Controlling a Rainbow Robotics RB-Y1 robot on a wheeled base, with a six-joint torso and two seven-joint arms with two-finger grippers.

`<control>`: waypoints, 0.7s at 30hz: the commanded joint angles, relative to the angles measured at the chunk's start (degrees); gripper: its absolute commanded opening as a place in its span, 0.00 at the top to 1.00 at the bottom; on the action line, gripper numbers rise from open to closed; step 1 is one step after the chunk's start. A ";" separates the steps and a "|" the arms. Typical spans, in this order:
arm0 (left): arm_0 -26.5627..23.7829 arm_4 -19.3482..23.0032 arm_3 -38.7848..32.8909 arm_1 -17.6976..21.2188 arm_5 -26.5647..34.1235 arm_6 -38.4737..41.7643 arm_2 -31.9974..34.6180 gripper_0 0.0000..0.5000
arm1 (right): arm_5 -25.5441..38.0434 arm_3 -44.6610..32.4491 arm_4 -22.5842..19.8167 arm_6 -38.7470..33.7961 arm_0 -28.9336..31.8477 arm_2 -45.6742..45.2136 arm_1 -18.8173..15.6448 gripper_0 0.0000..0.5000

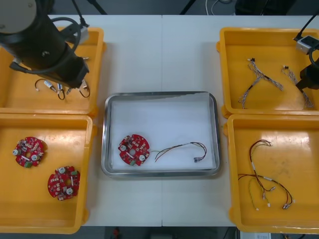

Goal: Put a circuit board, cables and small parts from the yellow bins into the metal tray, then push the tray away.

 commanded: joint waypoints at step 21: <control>-2.38 -5.97 5.61 -11.83 -14.30 16.17 -19.04 1.00 | -13.54 11.62 -0.20 2.43 -2.48 2.52 -2.36 0.00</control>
